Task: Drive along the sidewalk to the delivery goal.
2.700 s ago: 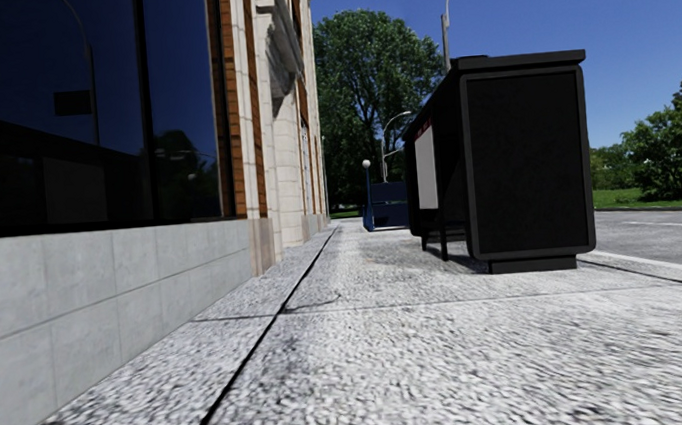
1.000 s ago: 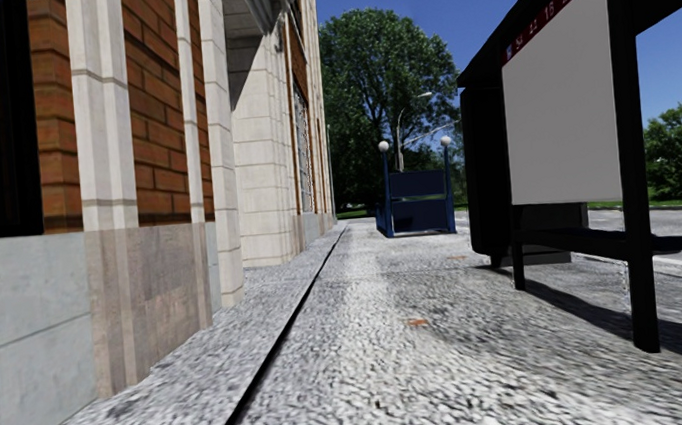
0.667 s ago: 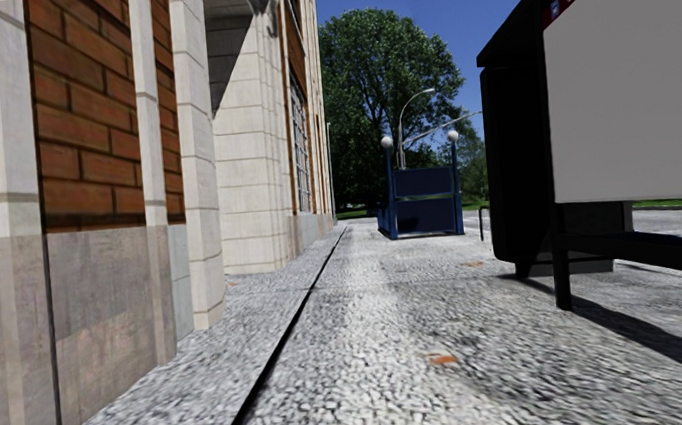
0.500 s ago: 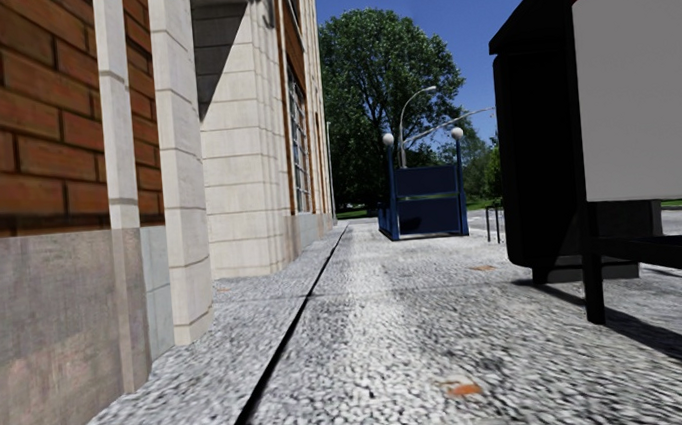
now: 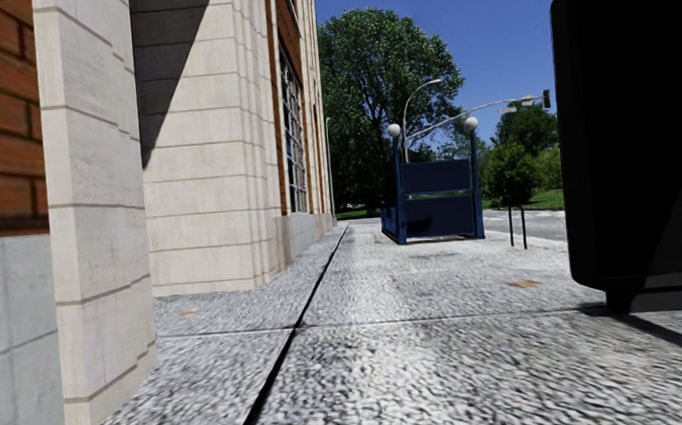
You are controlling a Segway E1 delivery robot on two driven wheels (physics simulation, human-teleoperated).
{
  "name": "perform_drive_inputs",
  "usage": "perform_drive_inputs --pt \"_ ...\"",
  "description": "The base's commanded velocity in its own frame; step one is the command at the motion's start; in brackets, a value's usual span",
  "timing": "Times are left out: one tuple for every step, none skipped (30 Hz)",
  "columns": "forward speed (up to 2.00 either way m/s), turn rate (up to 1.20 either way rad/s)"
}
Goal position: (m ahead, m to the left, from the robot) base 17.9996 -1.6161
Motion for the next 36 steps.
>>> perform_drive_inputs --pt "2.00 0.00" --pt "2.00 0.00" --pt "2.00 0.00" --pt "2.00 0.00" --pt "2.00 0.00" --pt "2.00 0.00" --pt "2.00 0.00" --pt "2.00 0.00" --pt "2.00 0.00" --pt "2.00 0.00" --pt "2.00 0.00" --pt "2.00 0.00" --pt "2.00 0.00" --pt "2.00 0.00" --pt "2.00 0.00" --pt "2.00 0.00" --pt "2.00 0.00" --pt "2.00 0.00" --pt "2.00 0.00" --pt "2.00 0.00" --pt "2.00 0.00" --pt "2.00 0.00" --pt "2.00 0.00" --pt "2.00 -0.14" --pt "2.00 -0.21" --pt "2.00 -0.23" --pt "2.00 -0.23" --pt "2.00 -0.23" --pt "2.00 -0.23" --pt "2.00 -0.23" --pt "2.00 -0.19" --pt "2.00 0.00" --pt "2.00 0.00" --pt "2.00 0.00" --pt "2.00 0.00" --pt "2.00 0.00"
